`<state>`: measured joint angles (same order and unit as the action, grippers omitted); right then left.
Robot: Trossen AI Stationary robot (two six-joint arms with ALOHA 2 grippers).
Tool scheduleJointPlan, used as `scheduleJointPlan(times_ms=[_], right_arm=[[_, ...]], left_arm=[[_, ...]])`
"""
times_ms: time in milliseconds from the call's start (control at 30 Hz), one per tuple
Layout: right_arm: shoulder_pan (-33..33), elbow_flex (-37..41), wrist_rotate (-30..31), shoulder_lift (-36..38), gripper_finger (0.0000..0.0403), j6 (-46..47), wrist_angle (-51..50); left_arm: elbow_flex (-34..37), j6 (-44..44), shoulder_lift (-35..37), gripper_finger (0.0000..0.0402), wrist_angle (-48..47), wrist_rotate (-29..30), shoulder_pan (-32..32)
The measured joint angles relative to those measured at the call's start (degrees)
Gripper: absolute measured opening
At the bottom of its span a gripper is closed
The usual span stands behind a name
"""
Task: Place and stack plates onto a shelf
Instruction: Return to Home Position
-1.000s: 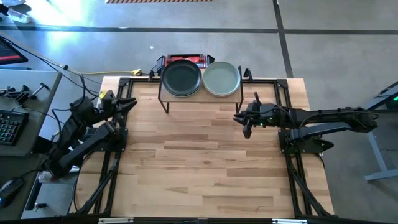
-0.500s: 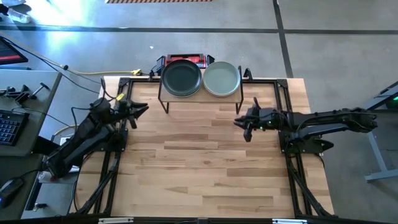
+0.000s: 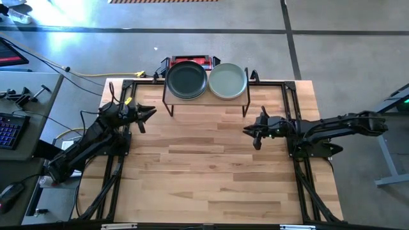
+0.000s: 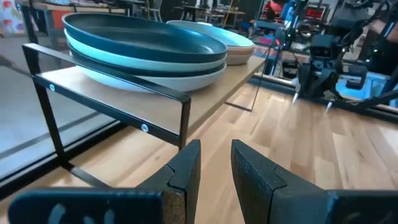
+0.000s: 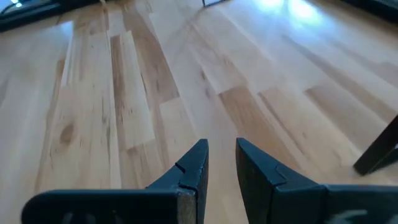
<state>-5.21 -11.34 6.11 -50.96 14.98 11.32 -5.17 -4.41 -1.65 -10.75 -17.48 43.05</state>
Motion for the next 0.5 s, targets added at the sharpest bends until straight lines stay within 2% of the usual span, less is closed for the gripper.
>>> scheduleJointPlan(times_ms=[100,267,500], right_arm=[[0.0,1.6,-0.2,0.0,0.0064,0.0,0.8],[0.0,4.2,-0.3,0.0,0.0064,-0.5,4.5],[0.0,8.1,-0.6,0.0,0.0064,-0.6,11.3]], left_arm=[[0.0,1.1,0.0,0.0078,-0.6,0.4,0.0],[0.0,1.5,-0.1,0.0078,-1.7,4.4,0.0],[0.0,0.1,-0.1,0.0078,-1.8,4.6,0.0]])
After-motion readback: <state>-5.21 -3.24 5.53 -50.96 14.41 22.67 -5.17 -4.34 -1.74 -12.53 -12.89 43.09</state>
